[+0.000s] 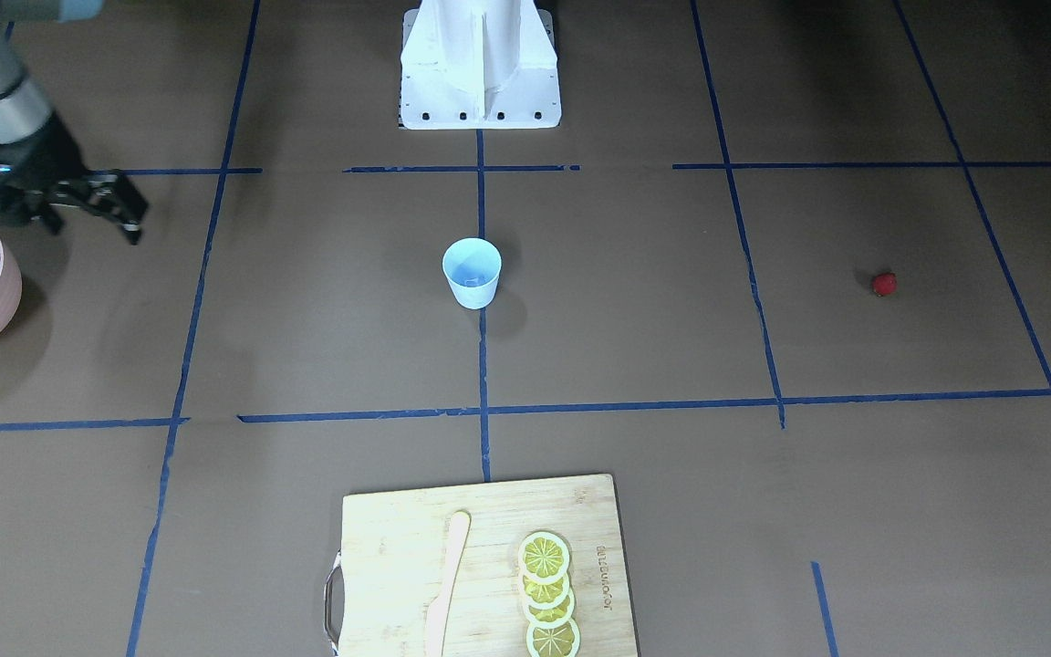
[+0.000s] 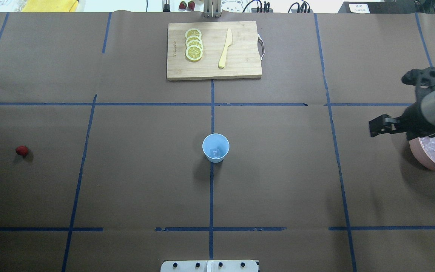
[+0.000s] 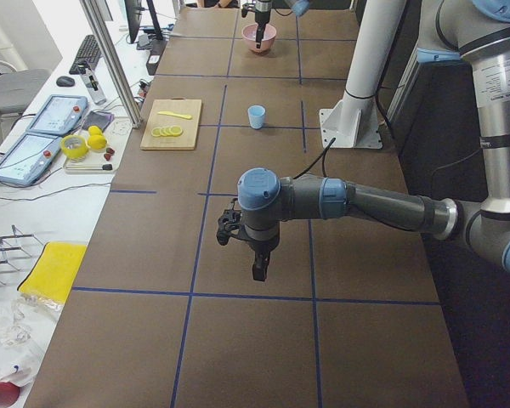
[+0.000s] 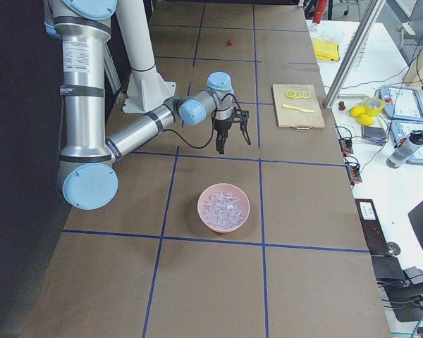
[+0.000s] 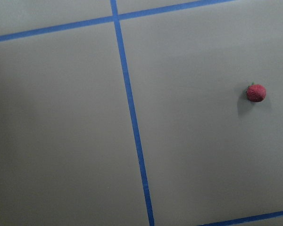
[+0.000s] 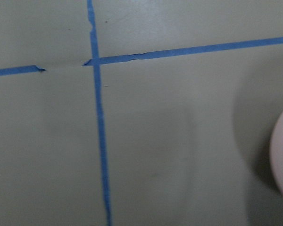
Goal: Put ice and strawberries in cup
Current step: 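Move the right gripper back to the ice bowl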
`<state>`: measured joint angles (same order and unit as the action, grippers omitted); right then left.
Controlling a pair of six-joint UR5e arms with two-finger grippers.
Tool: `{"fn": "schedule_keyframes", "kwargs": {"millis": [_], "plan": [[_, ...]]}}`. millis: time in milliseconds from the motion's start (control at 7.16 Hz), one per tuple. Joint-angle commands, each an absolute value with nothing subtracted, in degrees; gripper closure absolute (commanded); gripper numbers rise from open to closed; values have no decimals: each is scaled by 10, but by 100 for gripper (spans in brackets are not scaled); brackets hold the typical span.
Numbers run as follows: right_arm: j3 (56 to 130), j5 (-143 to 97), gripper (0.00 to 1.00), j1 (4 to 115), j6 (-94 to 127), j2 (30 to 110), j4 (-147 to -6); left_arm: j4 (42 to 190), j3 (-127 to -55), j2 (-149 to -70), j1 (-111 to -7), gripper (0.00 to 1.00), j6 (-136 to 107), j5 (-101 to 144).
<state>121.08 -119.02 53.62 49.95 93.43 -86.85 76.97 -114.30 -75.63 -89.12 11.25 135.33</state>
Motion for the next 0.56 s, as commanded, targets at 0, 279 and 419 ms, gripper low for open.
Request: {"fn": "schedule_keyframes", "kwargs": {"millis": [0,279,419], "plan": [[1177,-1290,2,667,223,996,-868,769,-1139,-755,-891,0,113,1353],[1144,-1306,2,713,85,1024,-869,770,-1139,-747,-890,0,113,1354],[1112,-1310,1,726,59,1025,-868,770,-1139,-747,-891,0,113,1354]]}}
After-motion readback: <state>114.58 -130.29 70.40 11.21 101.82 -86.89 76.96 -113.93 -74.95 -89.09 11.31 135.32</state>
